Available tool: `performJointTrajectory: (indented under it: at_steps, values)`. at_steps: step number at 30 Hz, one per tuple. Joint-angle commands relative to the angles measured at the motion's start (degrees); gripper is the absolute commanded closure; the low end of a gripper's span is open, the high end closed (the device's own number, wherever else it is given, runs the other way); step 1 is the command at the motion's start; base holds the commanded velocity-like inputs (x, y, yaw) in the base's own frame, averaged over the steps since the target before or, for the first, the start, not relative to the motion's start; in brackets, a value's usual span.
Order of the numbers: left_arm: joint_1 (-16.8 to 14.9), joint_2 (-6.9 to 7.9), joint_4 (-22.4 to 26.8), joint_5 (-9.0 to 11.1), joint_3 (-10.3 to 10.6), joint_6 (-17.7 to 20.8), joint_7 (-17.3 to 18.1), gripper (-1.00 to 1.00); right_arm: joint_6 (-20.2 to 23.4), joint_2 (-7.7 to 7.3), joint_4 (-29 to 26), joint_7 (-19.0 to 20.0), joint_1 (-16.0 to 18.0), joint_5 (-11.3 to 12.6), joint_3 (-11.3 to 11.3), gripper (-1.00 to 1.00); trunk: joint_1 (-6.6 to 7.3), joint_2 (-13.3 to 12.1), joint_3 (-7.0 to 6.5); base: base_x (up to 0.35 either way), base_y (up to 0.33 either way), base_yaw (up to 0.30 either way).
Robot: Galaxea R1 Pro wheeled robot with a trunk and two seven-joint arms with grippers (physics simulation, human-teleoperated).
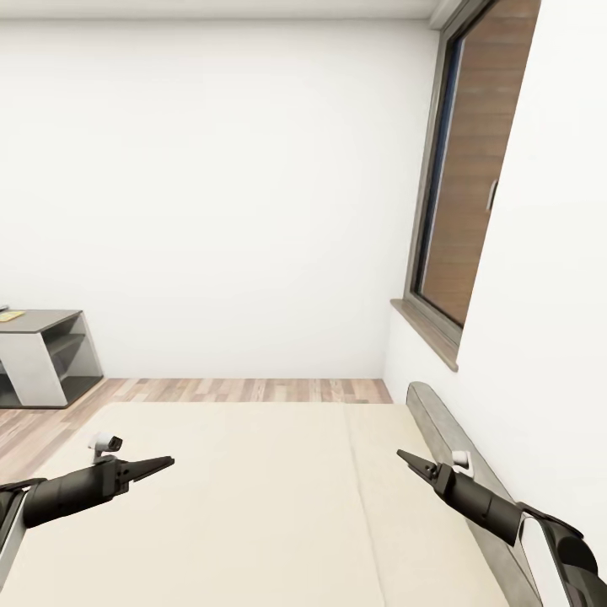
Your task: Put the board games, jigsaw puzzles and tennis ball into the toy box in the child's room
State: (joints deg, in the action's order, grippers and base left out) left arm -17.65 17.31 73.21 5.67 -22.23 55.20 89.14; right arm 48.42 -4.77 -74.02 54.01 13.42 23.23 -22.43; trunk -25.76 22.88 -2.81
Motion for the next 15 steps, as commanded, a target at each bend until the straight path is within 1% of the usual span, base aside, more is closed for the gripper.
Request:
performJointTrajectory:
  at_steps: [1, 11, 15]
  values:
    - [0.0, 0.01, 0.0, 0.0, 0.0, 0.6, 0.2, -1.0, 0.3, 0.01, 0.0, 0.1, 0.0, 0.1, -0.1, -1.0, -0.02, 0.0, 0.03, 0.0, -0.007, 0.0]
    - [0.0, 0.01, 0.0, 0.0, 0.0, 0.6, 0.2, -1.0, 0.3, -0.05, 0.0, 0.1, 0.0, 0.1, -0.1, -1.0, -0.02, 0.0, 0.03, 0.0, -0.003, 0.0]
    - [0.0, 0.01, 0.0, 0.0, 0.0, 0.6, 0.2, -1.0, 0.4, -0.06, 0.0, 0.1, 0.0, 0.1, -0.1, -1.0, -0.02, 0.0, 0.03, 0.0, -0.081, 0.0]
